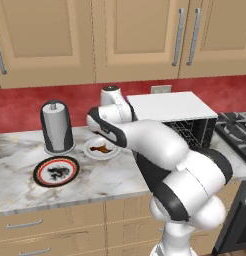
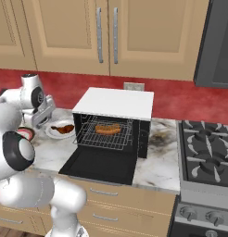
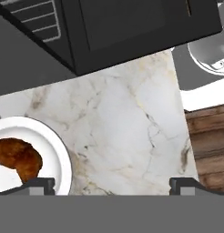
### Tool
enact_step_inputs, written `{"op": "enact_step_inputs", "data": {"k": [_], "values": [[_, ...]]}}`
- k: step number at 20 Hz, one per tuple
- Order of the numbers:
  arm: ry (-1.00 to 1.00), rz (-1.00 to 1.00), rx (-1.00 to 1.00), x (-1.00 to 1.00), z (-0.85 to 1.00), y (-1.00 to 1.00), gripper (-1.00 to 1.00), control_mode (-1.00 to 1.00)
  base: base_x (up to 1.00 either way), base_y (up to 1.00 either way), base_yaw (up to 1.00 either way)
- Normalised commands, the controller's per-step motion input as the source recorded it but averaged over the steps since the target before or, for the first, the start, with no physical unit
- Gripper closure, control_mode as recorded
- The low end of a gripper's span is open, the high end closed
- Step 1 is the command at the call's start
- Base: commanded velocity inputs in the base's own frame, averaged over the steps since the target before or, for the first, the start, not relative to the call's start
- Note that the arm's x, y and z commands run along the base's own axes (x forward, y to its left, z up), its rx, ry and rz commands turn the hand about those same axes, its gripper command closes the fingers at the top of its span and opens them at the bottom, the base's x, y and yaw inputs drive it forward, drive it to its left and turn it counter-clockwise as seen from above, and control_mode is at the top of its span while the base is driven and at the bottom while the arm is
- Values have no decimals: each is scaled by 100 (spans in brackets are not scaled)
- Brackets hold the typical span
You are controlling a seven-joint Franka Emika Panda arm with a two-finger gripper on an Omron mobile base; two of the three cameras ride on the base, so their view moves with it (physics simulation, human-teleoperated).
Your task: Open the toaster oven door. Place the hotdog bun on the bottom rack in the toaster oven and place the chicken drumstick on the top rack.
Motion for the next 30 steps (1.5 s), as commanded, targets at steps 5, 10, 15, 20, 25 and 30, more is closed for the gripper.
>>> {"op": "enact_step_inputs", "data": {"k": [5, 10, 15, 20, 25, 30], "values": [[3, 7, -17, 96, -43, 16, -100, -100, 0, 0, 0], [0, 1, -10, 71, -58, 4, -100, -100, 0, 0, 0], [0, -1, 0, 30, -56, 5, -100, -100, 0, 0, 0], [-3, -4, 0, 3, -36, 19, -100, -100, 0, 0, 0], [-5, -8, 0, 4, -27, 10, -100, -100, 0, 0, 0], [-10, -7, 0, 5, -20, 31, -100, -100, 0, 0, 0]]}}
